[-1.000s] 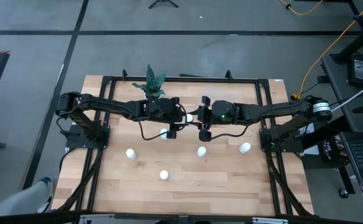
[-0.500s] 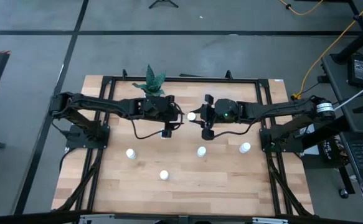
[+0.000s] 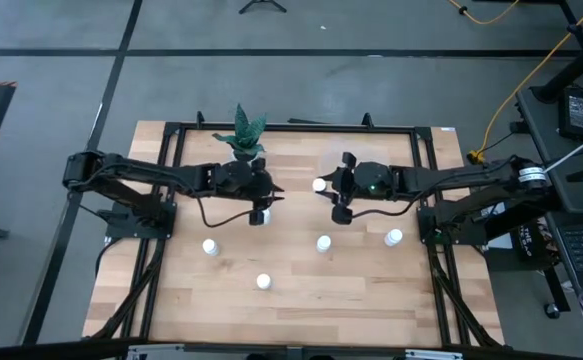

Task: Pick and place pill bottles into a basket
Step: Put the white pill bottle into the transparent bin

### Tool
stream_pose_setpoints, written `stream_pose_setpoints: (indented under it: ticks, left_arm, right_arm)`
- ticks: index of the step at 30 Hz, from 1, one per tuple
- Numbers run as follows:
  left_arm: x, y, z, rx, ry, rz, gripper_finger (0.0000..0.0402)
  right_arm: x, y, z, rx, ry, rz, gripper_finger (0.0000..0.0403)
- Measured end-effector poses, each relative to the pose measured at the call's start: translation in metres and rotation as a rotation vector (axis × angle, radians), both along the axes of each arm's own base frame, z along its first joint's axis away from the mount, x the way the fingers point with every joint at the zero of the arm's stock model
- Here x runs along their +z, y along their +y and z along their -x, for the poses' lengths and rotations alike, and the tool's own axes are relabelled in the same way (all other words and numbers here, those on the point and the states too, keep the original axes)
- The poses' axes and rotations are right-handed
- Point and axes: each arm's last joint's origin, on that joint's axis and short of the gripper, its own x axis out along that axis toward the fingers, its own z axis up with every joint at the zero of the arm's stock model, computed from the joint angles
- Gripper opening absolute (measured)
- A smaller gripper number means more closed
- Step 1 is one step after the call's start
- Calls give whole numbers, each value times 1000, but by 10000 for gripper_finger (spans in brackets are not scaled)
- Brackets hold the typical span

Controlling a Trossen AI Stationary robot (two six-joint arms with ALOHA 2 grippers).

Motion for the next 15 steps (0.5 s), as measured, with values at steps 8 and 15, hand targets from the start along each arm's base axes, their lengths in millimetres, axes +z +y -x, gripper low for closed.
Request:
stream_pose_setpoints:
  ticks: [8, 15]
  left_arm:
    - [-18, 7, 17, 24, -23, -19, 4]
    - [-15, 15, 21, 53, -36, -23, 3]
  right_arm:
    - [1, -14, 27, -182, -84, 44, 149]
    - [10, -34, 37, -448, -140, 83, 149]
